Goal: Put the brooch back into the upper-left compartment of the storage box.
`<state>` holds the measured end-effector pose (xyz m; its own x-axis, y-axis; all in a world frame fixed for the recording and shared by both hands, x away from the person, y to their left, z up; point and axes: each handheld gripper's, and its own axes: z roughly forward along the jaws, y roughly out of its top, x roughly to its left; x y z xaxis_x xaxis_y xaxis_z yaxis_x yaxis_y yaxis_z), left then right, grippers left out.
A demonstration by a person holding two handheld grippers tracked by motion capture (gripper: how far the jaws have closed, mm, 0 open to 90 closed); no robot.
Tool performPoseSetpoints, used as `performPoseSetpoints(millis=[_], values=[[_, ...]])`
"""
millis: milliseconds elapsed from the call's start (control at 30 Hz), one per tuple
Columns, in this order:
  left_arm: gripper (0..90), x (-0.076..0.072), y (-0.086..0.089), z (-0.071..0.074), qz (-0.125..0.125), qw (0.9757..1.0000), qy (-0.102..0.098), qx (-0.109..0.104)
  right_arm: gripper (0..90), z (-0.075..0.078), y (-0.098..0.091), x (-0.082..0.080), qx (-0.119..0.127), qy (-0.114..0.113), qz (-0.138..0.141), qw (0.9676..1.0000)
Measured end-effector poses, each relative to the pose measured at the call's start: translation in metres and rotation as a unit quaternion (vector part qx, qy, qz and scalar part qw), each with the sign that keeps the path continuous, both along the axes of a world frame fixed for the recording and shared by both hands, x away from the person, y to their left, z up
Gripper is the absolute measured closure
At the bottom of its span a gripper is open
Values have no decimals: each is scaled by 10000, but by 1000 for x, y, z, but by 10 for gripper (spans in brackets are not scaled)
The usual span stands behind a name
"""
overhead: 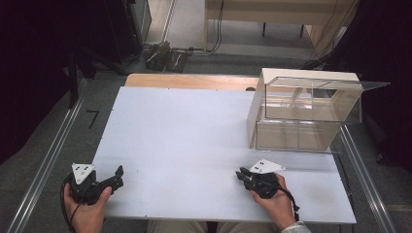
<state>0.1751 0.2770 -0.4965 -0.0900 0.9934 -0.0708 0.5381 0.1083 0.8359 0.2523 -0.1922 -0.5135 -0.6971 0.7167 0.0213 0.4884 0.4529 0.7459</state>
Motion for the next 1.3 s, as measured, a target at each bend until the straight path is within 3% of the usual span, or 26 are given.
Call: performPoseSetpoints(millis=[833, 1300], values=[[21, 0, 0, 0, 7, 10000, 1, -14, 740, 16, -5, -5, 301, -173, 24, 9994], [21, 0, 1, 0, 15, 10000, 11, -19, 739, 35, -11, -7, 568, -354, 29, 9978]])
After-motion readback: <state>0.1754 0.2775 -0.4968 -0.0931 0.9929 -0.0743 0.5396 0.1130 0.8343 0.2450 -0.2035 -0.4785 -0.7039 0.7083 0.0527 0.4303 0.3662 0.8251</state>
